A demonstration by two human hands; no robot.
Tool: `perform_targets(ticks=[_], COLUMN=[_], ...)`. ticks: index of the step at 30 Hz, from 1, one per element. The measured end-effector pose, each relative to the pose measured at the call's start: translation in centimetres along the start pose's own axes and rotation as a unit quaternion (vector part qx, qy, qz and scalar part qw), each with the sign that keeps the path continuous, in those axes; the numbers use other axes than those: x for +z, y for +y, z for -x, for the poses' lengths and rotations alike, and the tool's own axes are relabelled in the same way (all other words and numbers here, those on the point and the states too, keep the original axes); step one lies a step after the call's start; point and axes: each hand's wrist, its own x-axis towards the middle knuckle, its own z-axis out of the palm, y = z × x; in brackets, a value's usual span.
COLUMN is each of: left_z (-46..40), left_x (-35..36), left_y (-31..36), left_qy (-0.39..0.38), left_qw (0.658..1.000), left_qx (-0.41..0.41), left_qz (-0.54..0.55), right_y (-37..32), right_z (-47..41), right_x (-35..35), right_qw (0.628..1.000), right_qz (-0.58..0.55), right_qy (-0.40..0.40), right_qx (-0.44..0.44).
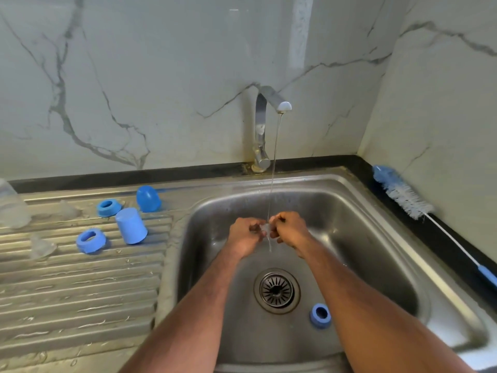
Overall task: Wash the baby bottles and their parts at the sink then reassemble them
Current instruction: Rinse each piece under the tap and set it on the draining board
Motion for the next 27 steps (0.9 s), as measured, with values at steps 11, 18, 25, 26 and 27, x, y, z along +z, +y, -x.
perform_targets(ticks=[11,18,25,26,27], left_z=[-0.2,-0.2,-0.1,-0.2,-0.3], left_x=[0.5,0.0,0.2,0.2,0.3], left_y=[0.9,1.3,0.9,0.8,0.6], left_qy=[0.072,0.135,0.122,0.117,0.113], left_qw=[0.955,0.953,0.981,0.983,0.984], left_qx=[-0.046,-0.064,-0.055,-0.062,-0.067], left_qz=[0.283,0.263,0.143,0.130,0.117], right_y=[-1.9,-2.2,-1.0,-0.8,-0.5], right_z=[0.9,1.2,0.6,0.5,0.3], right_x=[0.6,-1.0,-1.3,-1.2,-1.1], right_qw=[0.963,0.979,0.976,0.978,0.980], right_qz=[-0.248,0.024,0.123,0.131,0.141], right_qy=[-0.108,-0.162,-0.089,-0.071,-0.061], right_qx=[0.014,-0.118,-0.154,-0.143,-0.126])
